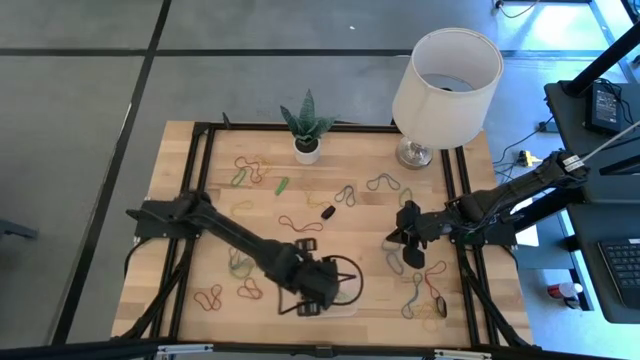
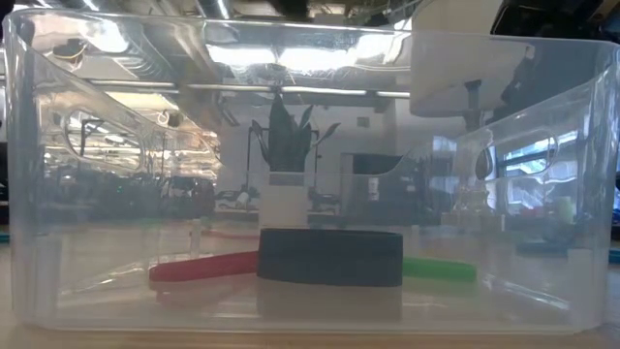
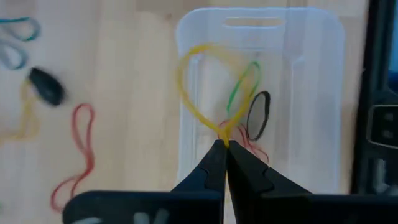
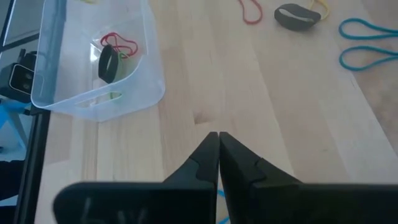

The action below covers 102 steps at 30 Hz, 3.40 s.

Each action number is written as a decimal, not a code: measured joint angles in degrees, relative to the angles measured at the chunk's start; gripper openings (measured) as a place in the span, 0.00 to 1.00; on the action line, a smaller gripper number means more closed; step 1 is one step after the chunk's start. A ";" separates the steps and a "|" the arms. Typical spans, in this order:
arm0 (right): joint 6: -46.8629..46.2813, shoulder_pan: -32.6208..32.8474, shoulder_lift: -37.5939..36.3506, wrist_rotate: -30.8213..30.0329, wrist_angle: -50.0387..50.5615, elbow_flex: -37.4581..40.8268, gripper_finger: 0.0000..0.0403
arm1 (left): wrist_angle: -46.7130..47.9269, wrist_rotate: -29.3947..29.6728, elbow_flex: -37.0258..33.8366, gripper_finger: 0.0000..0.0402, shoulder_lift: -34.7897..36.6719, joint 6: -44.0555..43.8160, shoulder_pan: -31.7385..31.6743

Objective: Pick and place rubber bands into bin
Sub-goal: Put the yellow rubber band into the transparent bin, then put the blue rubber band into the transparent bin

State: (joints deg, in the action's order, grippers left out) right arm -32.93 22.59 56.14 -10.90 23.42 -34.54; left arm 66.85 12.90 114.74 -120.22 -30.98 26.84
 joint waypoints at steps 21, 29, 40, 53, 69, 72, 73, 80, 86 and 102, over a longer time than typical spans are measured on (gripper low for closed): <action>0.00 3.17 0.00 0.42 0.44 0.00 0.04 | 0.34 -8.56 0.00 0.24 -11.45 1.25 -2.05; 0.00 3.17 0.00 0.42 0.43 0.00 0.04 | 0.90 -9.99 0.00 0.35 -5.65 0.26 -3.45; -0.71 3.02 0.00 0.14 -0.09 0.00 0.04 | 9.61 -0.88 -1.63 0.05 5.68 18.92 -6.91; -2.98 2.61 0.00 -8.79 -3.50 0.00 0.04 | -19.13 -2.39 -42.93 0.00 35.25 27.28 -14.55; -17.05 -8.10 16.50 -10.74 14.05 -15.68 0.00 | -37.08 -5.18 -79.03 0.00 68.89 28.33 -21.94; -21.67 -10.89 22.70 -5.26 25.30 -21.32 0.01 | -37.13 -5.22 -80.87 0.00 72.59 28.72 -23.41; -22.64 -11.70 24.57 -3.49 28.39 -22.78 0.01 | -37.02 -5.30 -81.19 0.00 73.59 28.77 -23.76; -24.32 -14.77 33.26 7.32 33.64 -24.66 0.07 | -37.59 -5.33 -81.26 0.00 77.06 28.33 -24.32; -25.24 -14.97 37.50 12.20 33.47 -22.18 0.17 | -37.57 -7.89 -81.26 0.00 77.19 27.18 -24.33; -20.38 -13.57 39.08 12.50 24.20 -15.33 0.23 | -37.55 -8.64 -81.26 0.00 77.15 22.40 -24.31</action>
State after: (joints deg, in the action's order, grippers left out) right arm -53.30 9.01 95.22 1.60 47.62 -49.87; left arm 29.30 4.25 33.47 -43.07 -8.59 2.52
